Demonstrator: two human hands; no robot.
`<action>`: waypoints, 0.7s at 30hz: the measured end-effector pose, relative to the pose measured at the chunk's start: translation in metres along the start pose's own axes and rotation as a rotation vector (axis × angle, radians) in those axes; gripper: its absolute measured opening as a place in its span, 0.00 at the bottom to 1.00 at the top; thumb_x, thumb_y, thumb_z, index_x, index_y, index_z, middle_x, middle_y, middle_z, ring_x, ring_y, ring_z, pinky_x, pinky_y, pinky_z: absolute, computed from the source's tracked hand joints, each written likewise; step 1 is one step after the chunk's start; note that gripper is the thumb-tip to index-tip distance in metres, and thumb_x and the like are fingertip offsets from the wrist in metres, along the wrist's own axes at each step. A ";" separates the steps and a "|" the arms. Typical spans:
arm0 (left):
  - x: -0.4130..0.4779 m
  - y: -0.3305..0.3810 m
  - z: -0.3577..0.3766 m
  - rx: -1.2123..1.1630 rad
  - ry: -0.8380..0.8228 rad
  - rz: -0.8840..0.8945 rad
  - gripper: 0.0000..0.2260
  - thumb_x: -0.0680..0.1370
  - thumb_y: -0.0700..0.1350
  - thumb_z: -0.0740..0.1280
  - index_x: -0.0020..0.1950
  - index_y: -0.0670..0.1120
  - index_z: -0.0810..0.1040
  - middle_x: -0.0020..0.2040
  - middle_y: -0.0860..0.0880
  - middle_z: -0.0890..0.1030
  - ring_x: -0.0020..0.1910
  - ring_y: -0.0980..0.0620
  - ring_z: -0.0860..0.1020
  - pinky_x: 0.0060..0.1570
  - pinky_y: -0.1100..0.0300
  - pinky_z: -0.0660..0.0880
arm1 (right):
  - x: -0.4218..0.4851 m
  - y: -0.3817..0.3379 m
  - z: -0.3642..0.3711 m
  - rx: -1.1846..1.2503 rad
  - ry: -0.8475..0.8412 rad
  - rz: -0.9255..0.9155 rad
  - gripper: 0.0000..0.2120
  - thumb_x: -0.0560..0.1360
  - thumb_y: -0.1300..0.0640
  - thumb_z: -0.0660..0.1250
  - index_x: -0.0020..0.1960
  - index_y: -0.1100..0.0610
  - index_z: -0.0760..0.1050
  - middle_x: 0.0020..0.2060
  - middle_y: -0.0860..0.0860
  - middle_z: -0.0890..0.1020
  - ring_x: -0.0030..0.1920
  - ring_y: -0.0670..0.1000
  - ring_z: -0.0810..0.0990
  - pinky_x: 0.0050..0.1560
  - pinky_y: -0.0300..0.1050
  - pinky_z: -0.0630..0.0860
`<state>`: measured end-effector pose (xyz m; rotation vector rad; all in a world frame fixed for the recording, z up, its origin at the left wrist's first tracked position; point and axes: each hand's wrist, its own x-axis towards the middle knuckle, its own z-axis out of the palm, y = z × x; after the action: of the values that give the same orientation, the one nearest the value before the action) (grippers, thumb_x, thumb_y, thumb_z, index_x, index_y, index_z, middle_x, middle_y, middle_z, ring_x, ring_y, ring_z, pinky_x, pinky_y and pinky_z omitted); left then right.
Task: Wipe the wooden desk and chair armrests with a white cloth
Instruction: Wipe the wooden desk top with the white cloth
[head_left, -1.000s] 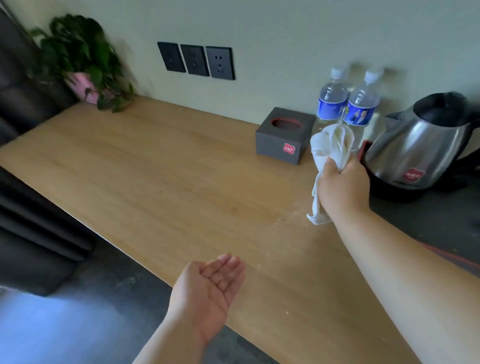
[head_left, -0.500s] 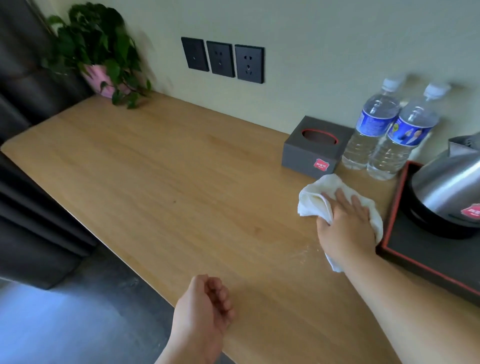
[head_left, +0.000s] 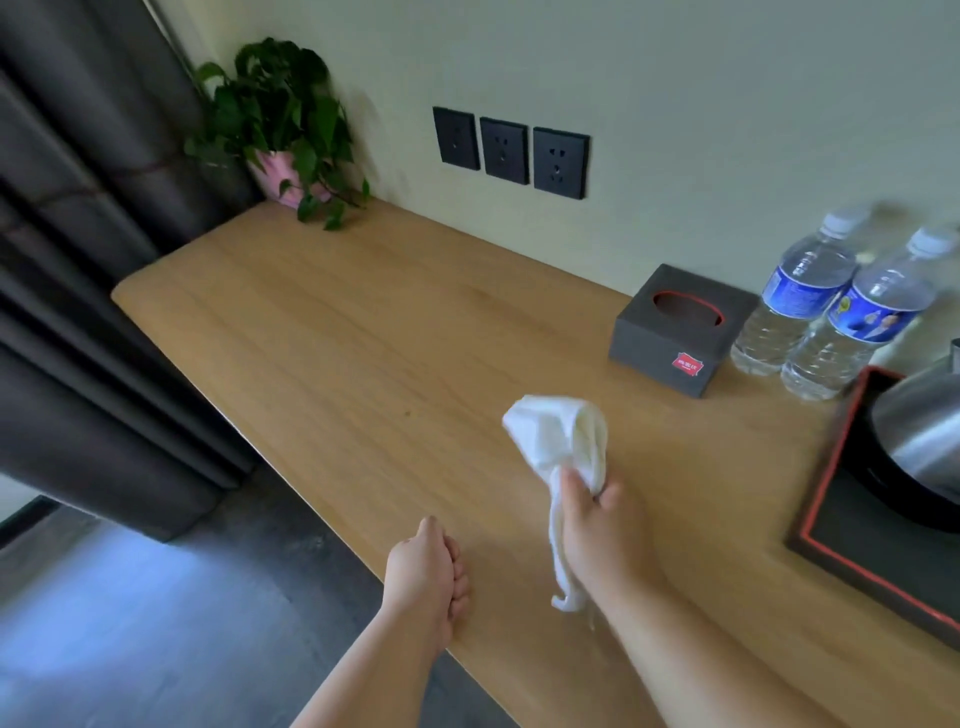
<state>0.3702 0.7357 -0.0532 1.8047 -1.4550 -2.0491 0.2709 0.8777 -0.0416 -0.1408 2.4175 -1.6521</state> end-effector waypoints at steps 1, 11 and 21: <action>0.000 0.001 0.000 -0.003 -0.008 -0.011 0.07 0.69 0.44 0.56 0.30 0.47 0.66 0.26 0.49 0.67 0.21 0.51 0.61 0.22 0.61 0.58 | 0.016 -0.008 -0.001 0.000 0.037 -0.003 0.12 0.73 0.45 0.60 0.35 0.49 0.71 0.26 0.46 0.79 0.30 0.46 0.79 0.34 0.44 0.72; 0.059 0.068 -0.001 -0.161 -0.144 -0.076 0.08 0.76 0.42 0.58 0.37 0.46 0.70 0.27 0.47 0.73 0.22 0.50 0.67 0.21 0.60 0.65 | 0.172 -0.016 0.044 -0.653 0.024 -0.273 0.12 0.77 0.45 0.62 0.55 0.50 0.78 0.40 0.46 0.78 0.50 0.58 0.79 0.48 0.49 0.71; 0.112 0.098 0.004 -0.095 -0.179 -0.074 0.12 0.77 0.44 0.58 0.35 0.45 0.74 0.26 0.47 0.74 0.22 0.51 0.69 0.23 0.62 0.67 | 0.200 -0.005 0.084 -0.725 -0.434 -0.439 0.27 0.74 0.52 0.64 0.73 0.38 0.73 0.77 0.37 0.67 0.80 0.44 0.55 0.80 0.49 0.49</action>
<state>0.2809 0.6186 -0.0739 1.7031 -1.3213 -2.3275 0.0945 0.7604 -0.0896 -1.0729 2.5941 -0.6521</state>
